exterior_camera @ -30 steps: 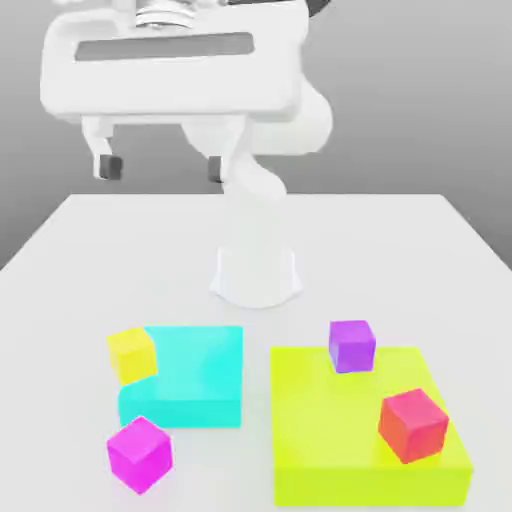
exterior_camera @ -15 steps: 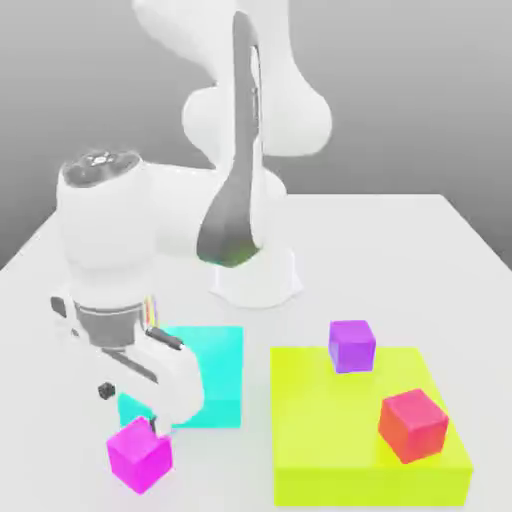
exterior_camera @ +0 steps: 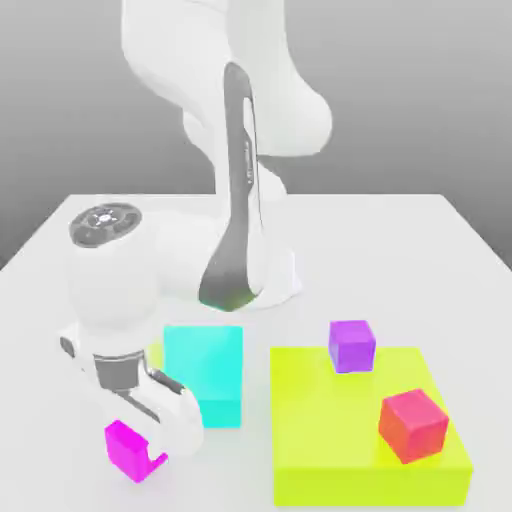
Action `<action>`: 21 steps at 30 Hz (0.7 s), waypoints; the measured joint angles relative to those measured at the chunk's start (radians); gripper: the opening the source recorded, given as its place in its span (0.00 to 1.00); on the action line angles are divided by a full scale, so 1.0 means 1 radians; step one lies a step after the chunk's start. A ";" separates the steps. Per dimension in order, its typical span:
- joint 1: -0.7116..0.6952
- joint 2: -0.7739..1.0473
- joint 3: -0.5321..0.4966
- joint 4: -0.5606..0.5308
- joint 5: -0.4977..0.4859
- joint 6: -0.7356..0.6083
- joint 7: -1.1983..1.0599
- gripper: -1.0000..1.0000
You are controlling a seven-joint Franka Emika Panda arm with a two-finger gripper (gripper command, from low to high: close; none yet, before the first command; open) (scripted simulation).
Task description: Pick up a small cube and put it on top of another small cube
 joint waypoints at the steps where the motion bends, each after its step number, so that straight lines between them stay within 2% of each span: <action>1: 0.009 -0.024 0.011 0.001 -0.009 -0.025 -0.014 0.00; 7: 0.113 -0.112 0.143 0.044 -0.045 -0.156 -0.217 0.00; 16: 0.363 -0.234 0.299 0.116 -0.029 -0.350 -0.593 0.00; 19: 0.457 -0.185 0.288 0.110 -0.049 -0.296 -0.626 0.00; 20: 0.429 -0.153 0.273 0.103 -0.060 -0.258 -0.621 0.00; 21: 0.424 -0.127 0.267 0.097 -0.070 -0.226 -0.616 1.00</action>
